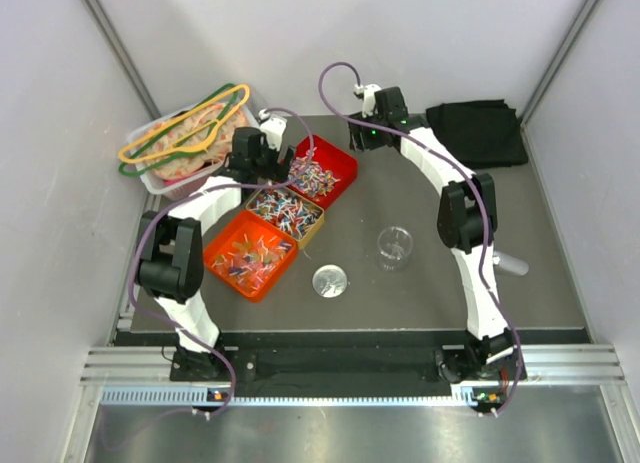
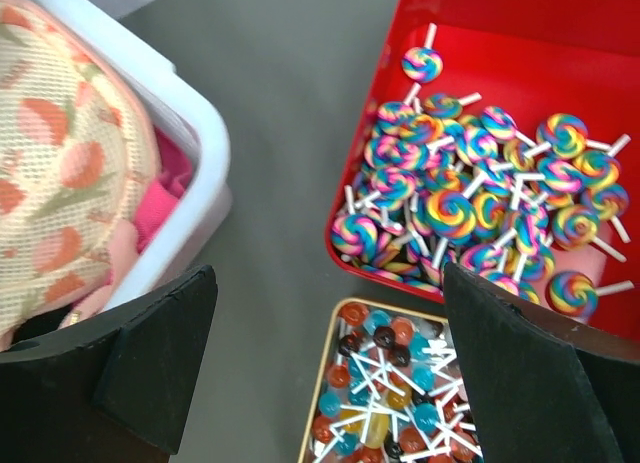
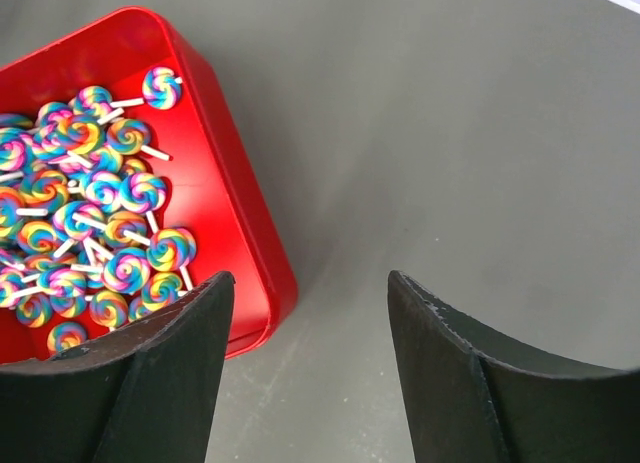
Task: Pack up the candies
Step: Adjust the storage box at the center of the board.
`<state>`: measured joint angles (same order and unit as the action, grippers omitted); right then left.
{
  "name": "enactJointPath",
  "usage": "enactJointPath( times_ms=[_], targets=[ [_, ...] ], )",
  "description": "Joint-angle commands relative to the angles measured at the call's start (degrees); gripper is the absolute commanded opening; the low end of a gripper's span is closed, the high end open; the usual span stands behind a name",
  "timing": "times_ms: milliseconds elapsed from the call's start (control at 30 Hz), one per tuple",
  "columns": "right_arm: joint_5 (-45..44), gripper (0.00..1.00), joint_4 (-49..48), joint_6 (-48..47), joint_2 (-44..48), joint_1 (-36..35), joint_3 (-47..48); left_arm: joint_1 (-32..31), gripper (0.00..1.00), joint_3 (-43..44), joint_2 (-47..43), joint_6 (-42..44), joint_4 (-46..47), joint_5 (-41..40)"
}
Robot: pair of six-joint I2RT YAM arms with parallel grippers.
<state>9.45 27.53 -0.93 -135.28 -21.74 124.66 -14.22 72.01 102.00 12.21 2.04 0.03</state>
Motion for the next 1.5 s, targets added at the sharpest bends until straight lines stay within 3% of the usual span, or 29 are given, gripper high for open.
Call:
enactJointPath(
  times_ms=[0, 333, 567, 833, 1000, 1200, 1467],
  targets=[
    [2.1, 0.62, -2.3, 1.9, -0.3, -1.3, 3.6, 0.2, 0.99, -2.2, -1.6, 0.3, -0.3, 3.8],
    [1.8, 0.59, -3.1, 2.1, -2.8, -3.4, 3.6, 1.2, 0.99, -7.0, -6.0, 4.0, -1.2, 3.7],
    [0.4, 0.59, -3.5, 3.3, -4.2, -3.8, 3.7, 3.7, 0.97, -7.8, -7.6, 4.8, -5.6, 14.8],
    [0.2, 0.59, -3.8, 2.9, -2.5, -3.8, 2.5, 4.5, 0.97, -8.9, -4.9, 7.8, -2.5, 3.1],
    [0.0, 0.56, -4.1, 3.0, -3.6, -3.8, 3.7, 5.0, 0.93, -8.7, -3.4, 8.3, -0.9, 1.3],
    [-0.2, 0.39, -4.1, 3.0, -4.5, -3.8, 3.6, 5.2, 0.89, -9.7, -2.2, 9.5, 0.4, -2.1],
    [-3.0, 0.38, -4.2, 1.2, -5.4, -3.8, 3.2, 5.5, 0.89, -10.3, -2.1, 9.2, 0.7, -2.0]
  ],
)
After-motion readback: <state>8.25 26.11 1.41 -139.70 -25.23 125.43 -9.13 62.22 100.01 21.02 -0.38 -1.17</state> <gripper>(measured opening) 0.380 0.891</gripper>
